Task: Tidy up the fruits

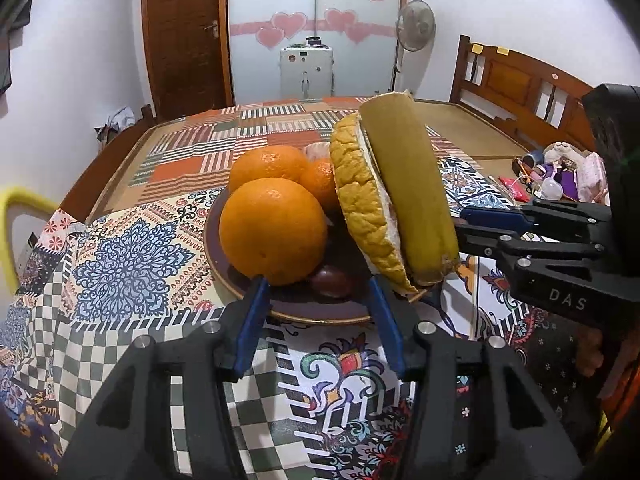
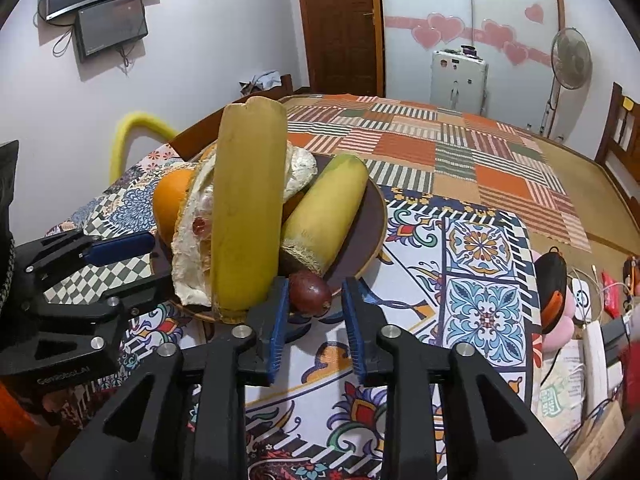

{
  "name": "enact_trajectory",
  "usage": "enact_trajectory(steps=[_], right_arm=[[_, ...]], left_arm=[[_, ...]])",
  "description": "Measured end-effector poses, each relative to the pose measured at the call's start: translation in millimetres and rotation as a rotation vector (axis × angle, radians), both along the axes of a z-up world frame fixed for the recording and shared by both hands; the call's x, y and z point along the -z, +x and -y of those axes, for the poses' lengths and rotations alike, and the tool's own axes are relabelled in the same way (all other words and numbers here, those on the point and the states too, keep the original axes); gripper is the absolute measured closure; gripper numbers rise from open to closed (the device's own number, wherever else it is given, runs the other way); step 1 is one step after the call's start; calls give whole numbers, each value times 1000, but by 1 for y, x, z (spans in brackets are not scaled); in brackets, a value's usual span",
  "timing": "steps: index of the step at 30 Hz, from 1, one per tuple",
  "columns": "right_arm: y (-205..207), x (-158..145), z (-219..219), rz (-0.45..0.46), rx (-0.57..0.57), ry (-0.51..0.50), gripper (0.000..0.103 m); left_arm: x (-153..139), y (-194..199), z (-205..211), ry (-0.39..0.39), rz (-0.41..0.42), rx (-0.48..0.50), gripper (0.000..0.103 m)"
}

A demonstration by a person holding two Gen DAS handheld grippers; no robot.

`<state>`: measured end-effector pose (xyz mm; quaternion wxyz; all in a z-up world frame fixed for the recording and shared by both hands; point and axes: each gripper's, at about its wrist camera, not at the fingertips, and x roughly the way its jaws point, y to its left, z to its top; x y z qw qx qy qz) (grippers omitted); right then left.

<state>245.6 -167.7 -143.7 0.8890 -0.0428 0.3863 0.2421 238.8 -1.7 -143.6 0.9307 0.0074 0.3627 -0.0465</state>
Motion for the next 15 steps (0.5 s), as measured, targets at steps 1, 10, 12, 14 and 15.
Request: enact_trajectory(steps=[1,10,12,14,15], right_arm=[[-1,-2,2,3,5,6,73],[-42,-57,26,123,48,72,72],[-58,-76,30,169,55,89,72],[-77,-96,31,219,62,107,72],[-87,-106,32,247,68,116,72]], left_arm=[[-1,-1,-2,-4,1,-2,52],[-55,-43,-11,-22,133,-47,52],[-76,-62,-10,-23,191,-50,52],[-99,-83,-9,-28,255,-54,52],[-108,-92,-8,-30,279,-54,52]])
